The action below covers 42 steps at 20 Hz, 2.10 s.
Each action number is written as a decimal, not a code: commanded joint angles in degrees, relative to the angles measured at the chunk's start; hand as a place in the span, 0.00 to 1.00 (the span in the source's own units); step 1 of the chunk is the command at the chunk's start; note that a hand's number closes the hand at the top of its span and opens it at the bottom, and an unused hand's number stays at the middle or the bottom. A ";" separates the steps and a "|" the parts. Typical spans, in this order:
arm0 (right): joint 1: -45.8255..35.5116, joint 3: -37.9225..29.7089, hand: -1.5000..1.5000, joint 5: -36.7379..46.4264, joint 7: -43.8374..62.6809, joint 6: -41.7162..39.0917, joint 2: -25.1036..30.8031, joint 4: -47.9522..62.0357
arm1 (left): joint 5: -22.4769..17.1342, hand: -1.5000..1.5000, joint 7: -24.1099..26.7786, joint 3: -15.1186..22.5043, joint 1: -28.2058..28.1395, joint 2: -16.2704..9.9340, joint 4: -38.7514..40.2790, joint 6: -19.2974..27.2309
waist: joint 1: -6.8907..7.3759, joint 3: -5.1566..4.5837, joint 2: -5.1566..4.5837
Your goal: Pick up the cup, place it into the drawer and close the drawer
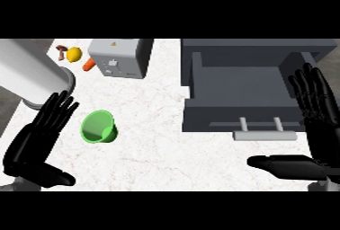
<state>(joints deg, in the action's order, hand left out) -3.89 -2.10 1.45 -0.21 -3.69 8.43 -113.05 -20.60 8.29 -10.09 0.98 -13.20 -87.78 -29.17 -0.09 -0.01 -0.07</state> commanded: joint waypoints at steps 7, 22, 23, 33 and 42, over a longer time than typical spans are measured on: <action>1.56 -5.47 0.00 -4.85 2.19 -3.72 2.91 -2.95 | 11.05 0.00 14.25 -3.87 6.58 -4.15 23.59 -1.19 | -0.49 -0.03 -0.03; 2.51 -1.81 0.00 -1.35 -1.24 -4.19 -0.30 -0.82 | 23.15 0.00 42.91 -4.11 22.32 -5.96 66.90 2.33 | -0.86 -0.09 -0.21; -0.38 -1.81 0.00 -1.98 1.65 -3.59 -0.34 -1.53 | 24.02 0.00 44.51 -3.83 23.41 -5.56 68.50 3.80 | -0.96 -0.12 -0.27; -0.34 -4.24 0.00 -3.18 -1.87 -5.41 0.99 1.59 | 24.86 0.00 51.83 -3.74 24.29 -5.25 73.98 4.61 | -1.62 -0.23 -0.61; -0.25 -1.37 0.00 0.48 -5.61 -4.74 -0.88 5.03 | 26.16 0.00 52.01 -2.45 27.01 -3.39 75.74 4.85 | -1.78 -0.28 -0.95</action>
<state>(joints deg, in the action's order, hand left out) -3.78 -3.83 0.37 -2.34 -8.40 7.93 -111.74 4.85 54.08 -13.14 27.02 -18.46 -13.07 -20.65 -1.73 -0.26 -0.70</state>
